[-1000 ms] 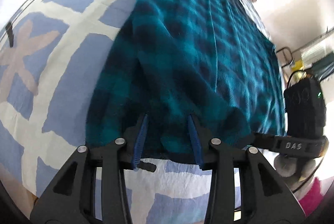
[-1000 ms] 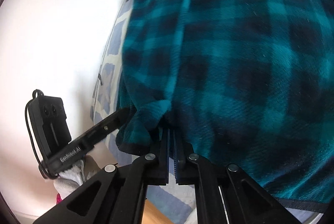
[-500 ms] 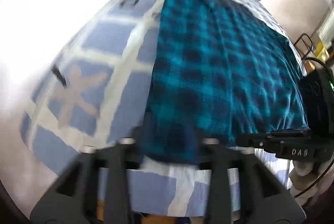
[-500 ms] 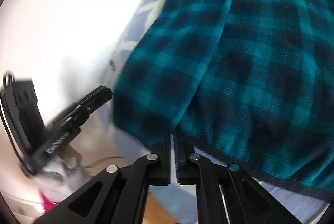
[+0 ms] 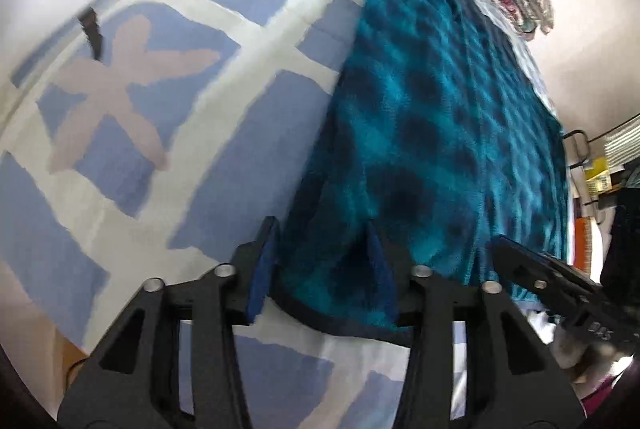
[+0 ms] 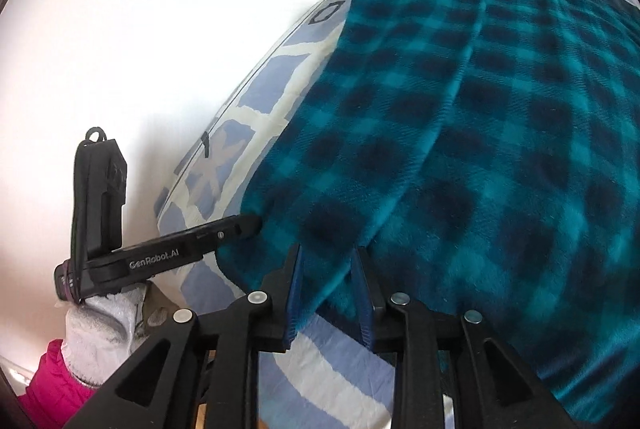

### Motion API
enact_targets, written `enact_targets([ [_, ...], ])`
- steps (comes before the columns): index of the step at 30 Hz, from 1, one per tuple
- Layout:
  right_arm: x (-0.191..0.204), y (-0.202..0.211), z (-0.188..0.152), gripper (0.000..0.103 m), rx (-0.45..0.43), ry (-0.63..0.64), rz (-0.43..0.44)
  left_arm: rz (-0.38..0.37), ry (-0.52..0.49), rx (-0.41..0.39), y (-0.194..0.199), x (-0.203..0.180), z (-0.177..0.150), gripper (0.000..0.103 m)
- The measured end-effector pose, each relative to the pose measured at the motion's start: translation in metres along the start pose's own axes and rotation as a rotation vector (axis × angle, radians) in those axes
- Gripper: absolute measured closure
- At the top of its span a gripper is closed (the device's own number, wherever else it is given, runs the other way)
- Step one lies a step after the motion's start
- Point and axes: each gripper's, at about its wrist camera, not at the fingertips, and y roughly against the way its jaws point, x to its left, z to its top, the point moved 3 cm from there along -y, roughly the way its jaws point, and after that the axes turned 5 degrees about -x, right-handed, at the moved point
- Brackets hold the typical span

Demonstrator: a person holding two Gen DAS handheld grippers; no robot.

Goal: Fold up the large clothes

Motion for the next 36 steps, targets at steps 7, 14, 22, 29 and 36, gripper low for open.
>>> enact_targets([
  [7,-0.017,-0.026,-0.007,0.078,0.085,0.010,-0.062,-0.013,0.005,-0.068,0.016,-0.012,-0.006,0.095],
  [14,-0.014,0.004,0.031,0.052,0.036,-0.014,-0.036,-0.042,0.021,-0.228,0.047,-0.034,-0.018,0.096],
  [22,0.012,-0.014,0.132,0.040,0.030,-0.002,-0.110,-0.071,0.100,-0.291,0.049,-0.039,-0.021,0.096],
  [29,0.037,-0.091,0.197,0.040,0.054,0.071,-0.274,-0.049,0.033,-0.315,0.054,-0.048,-0.022,0.096],
  [36,0.036,-0.146,0.223,0.041,0.083,0.136,-0.418,-0.003,-0.030,-0.320,0.054,-0.054,-0.022,0.097],
])
